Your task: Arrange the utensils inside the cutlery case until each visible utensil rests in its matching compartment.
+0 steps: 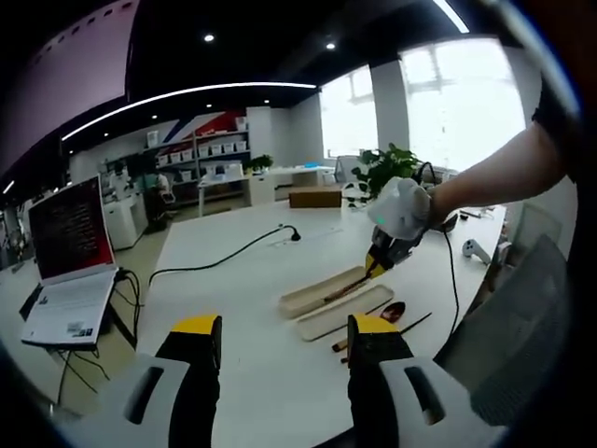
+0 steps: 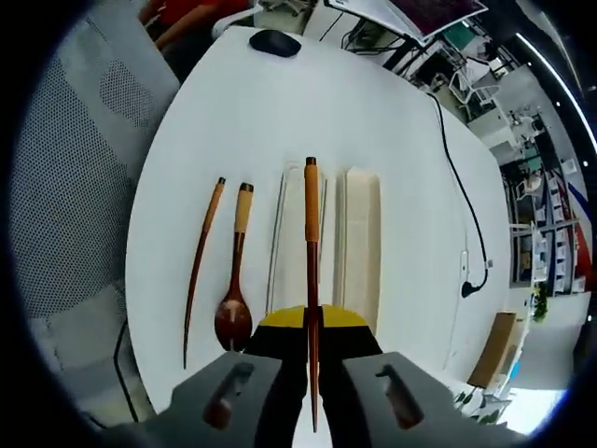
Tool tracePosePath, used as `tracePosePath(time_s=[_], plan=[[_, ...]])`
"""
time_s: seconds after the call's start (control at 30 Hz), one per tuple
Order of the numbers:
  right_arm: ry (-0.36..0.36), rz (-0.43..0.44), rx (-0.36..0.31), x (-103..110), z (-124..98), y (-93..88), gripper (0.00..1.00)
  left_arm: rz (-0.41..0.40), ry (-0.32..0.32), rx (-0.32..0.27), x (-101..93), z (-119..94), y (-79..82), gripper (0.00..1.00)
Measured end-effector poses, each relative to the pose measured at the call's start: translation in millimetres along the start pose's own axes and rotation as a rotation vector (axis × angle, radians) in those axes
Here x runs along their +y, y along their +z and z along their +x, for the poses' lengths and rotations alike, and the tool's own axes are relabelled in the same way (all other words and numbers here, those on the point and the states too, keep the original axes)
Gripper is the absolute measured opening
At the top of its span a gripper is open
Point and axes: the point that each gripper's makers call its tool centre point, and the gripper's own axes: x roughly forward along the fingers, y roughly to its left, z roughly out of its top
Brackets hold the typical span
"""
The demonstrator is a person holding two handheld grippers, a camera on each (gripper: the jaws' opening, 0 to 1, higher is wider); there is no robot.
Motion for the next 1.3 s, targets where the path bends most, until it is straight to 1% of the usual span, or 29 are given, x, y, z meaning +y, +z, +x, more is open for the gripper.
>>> tracePosePath(time_s=[0.07,0.33,0.5,0.53,0.63,0.77,0.9,1.07,1.3], plan=[[0.002,0.003,0.003,-2.7,3.7,-1.7,0.0,-0.001,0.003,0.003,0.8,0.2,-0.7,0.55],[-0.035,-0.019,0.0,-21.1,12.0,-0.4,0.0,0.003,0.01,0.02,2.3,1.4,-3.7,0.55],[-0.073,-0.031,-0.003,-35.0,17.6,0.2,0.0,-0.001,0.015,0.028,3.5,1.8,-5.4,0.56],[-0.101,-0.037,-0.003,-40.9,18.8,0.2,0.0,-0.002,0.017,0.029,4.1,1.8,-5.5,0.56],[-0.113,-0.042,-0.007,-45.9,22.7,1.1,0.0,-0.005,0.023,0.033,5.5,2.1,-6.3,0.56],[-0.134,-0.06,-0.008,-51.1,28.7,2.1,0.0,-0.004,0.027,0.042,6.2,2.8,-7.7,0.56],[-0.143,-0.053,-0.012,-54.9,37.0,4.1,0.0,-0.001,0.03,0.05,6.6,3.5,-9.0,0.56],[-0.19,-0.045,-0.024,-59.5,46.9,7.9,0.0,0.003,0.033,0.058,6.4,4.3,-9.9,0.56],[-0.231,-0.04,-0.031,-61.9,57.3,10.1,0.0,0.0,0.04,0.065,8.0,4.8,-11.2,0.56]])
